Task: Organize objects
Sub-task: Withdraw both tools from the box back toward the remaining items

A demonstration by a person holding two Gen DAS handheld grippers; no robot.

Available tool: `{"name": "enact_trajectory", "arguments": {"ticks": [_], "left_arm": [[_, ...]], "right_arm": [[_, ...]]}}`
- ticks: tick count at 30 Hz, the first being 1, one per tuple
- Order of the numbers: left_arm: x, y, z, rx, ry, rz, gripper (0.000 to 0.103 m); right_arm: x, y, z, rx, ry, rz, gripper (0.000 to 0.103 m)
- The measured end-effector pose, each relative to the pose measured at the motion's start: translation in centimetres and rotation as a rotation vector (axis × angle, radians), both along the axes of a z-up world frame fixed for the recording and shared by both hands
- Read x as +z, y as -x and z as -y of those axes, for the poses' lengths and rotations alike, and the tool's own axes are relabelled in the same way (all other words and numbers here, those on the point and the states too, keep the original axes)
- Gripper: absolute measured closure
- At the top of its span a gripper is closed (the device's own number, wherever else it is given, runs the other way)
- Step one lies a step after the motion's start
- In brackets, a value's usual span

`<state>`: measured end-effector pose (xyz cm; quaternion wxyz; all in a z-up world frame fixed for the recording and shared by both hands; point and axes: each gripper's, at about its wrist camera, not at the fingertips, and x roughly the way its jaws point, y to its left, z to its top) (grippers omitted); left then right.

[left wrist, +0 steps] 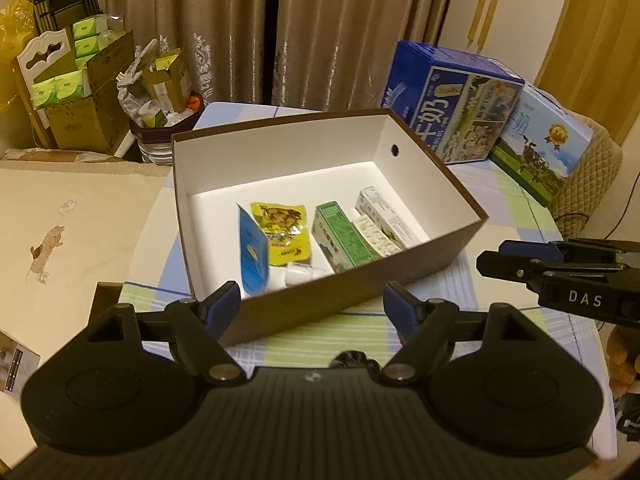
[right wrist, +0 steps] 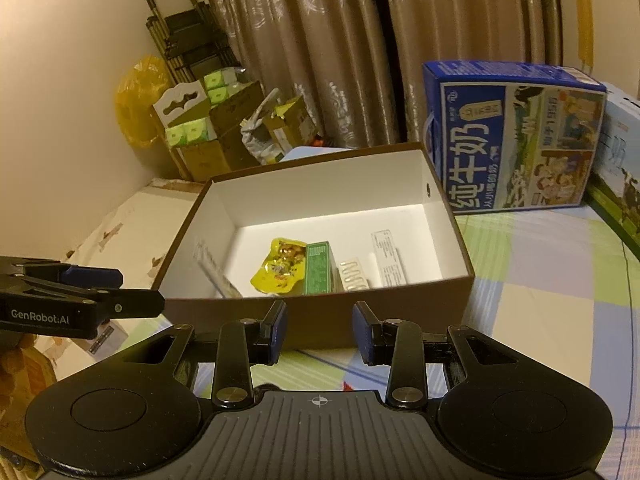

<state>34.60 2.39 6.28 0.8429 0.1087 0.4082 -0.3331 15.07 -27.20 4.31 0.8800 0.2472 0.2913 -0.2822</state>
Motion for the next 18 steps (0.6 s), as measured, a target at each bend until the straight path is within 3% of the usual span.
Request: {"name": "enact_trajectory", "arguments": {"ticks": [12, 18], "left_arm": [[0.0, 4.6, 0.2, -0.020, -0.010, -0.010, 0.024], [-0.6, 6.5, -0.2, -0.015, -0.023, -0.019, 0.023]], "right_arm": [[0.6, 4.6, -2.8, -0.021, -0.010, 0.020, 0.069], [-0.4, 7.4, -3.6, -0.035, -0.071, 0.021, 0.069]]}}
